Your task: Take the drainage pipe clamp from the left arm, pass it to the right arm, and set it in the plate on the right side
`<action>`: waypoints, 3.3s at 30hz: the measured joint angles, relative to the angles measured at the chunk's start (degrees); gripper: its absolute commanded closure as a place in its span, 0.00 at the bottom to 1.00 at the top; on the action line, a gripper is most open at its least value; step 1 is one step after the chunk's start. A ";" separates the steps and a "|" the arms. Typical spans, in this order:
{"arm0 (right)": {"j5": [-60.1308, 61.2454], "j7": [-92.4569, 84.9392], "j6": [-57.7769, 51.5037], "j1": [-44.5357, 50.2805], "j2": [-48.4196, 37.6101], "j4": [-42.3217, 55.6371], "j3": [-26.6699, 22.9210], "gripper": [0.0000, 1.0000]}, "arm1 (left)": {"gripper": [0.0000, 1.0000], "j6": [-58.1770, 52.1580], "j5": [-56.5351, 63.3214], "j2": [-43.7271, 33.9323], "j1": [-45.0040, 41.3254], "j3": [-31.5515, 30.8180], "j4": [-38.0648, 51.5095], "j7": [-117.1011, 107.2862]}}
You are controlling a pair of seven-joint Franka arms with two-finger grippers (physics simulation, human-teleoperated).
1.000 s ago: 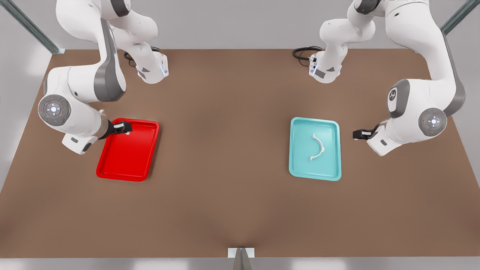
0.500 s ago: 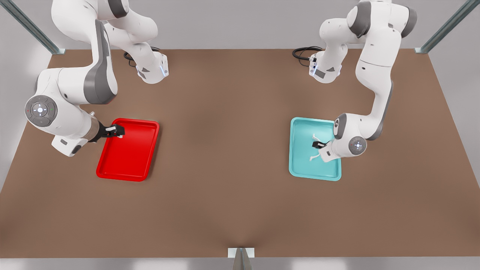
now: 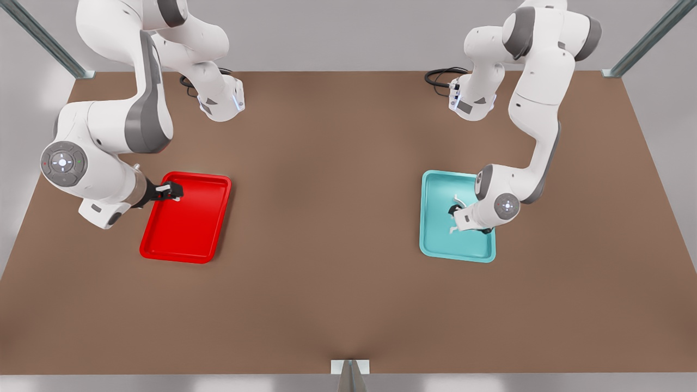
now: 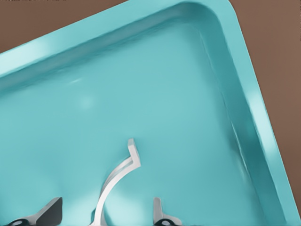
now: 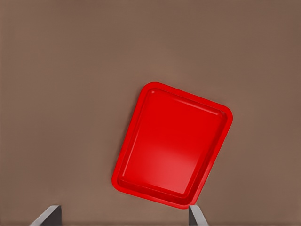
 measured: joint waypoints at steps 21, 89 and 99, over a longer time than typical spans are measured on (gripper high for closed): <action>0.02 -0.26 0.16 0.02 0.42 0.00 0.00 0.00 | 0.55 0.89 -0.01 -0.20 -0.20 -0.21 0.54 5.13; 8.85 -30.61 41.81 21.84 8.04 -18.53 4.03 0.00 | 0.79 -26.01 -5.55 19.56 -26.65 -6.82 57.53 -85.42; 8.98 -46.91 51.86 22.23 9.36 -19.58 4.69 0.02 | 0.79 -24.72 -5.84 20.17 -26.89 -7.14 57.49 -93.81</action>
